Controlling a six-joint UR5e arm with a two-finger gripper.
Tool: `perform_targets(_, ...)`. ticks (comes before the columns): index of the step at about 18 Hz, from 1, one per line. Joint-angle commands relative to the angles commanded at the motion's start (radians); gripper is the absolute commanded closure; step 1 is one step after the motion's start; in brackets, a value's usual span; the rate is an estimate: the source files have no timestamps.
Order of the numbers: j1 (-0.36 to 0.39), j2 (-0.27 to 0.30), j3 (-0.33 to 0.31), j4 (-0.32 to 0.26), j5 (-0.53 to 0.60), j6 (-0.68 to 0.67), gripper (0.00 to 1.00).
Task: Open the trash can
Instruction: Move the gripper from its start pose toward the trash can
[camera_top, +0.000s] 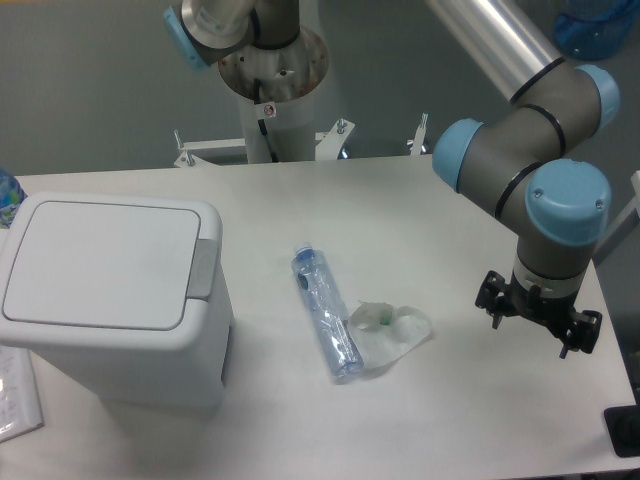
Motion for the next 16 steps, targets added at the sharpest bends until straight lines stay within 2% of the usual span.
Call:
perform_targets(11, -0.006, 0.008, 0.002, -0.006, -0.008, -0.015, 0.0)
perform_targets(16, -0.038, 0.035, -0.002, -0.057, -0.031, -0.136, 0.0)
